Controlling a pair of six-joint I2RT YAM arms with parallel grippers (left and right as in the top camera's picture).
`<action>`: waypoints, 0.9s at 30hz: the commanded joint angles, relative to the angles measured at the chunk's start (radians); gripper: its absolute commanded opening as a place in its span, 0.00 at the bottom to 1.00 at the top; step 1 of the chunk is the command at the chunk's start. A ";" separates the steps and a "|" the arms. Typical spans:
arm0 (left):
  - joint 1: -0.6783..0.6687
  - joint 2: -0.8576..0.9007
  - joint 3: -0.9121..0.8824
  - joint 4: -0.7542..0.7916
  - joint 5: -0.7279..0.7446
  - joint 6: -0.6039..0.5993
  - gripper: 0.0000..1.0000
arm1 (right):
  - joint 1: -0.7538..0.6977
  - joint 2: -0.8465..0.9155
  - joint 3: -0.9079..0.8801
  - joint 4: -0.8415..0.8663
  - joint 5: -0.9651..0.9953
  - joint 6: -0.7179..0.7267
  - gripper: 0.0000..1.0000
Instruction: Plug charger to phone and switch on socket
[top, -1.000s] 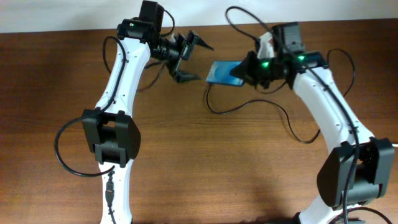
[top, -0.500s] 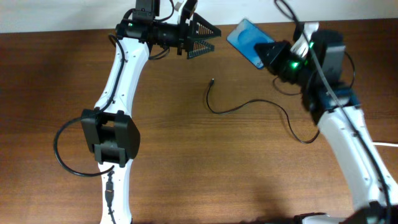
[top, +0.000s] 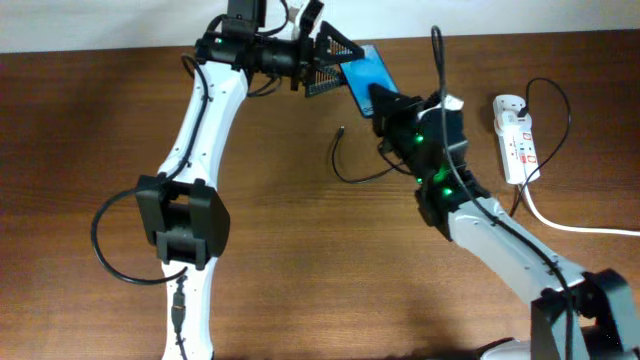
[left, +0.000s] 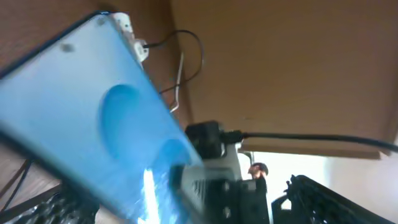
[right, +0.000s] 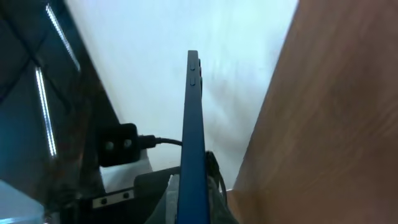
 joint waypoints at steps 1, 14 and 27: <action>-0.021 -0.010 0.019 0.000 -0.102 -0.077 0.98 | 0.013 0.019 0.004 0.060 0.069 0.061 0.04; -0.056 -0.010 0.019 0.092 -0.194 -0.289 0.70 | 0.076 0.022 0.004 0.075 0.060 0.121 0.04; -0.062 -0.010 0.019 0.092 -0.195 -0.289 0.68 | 0.100 0.022 0.004 0.082 0.030 0.120 0.04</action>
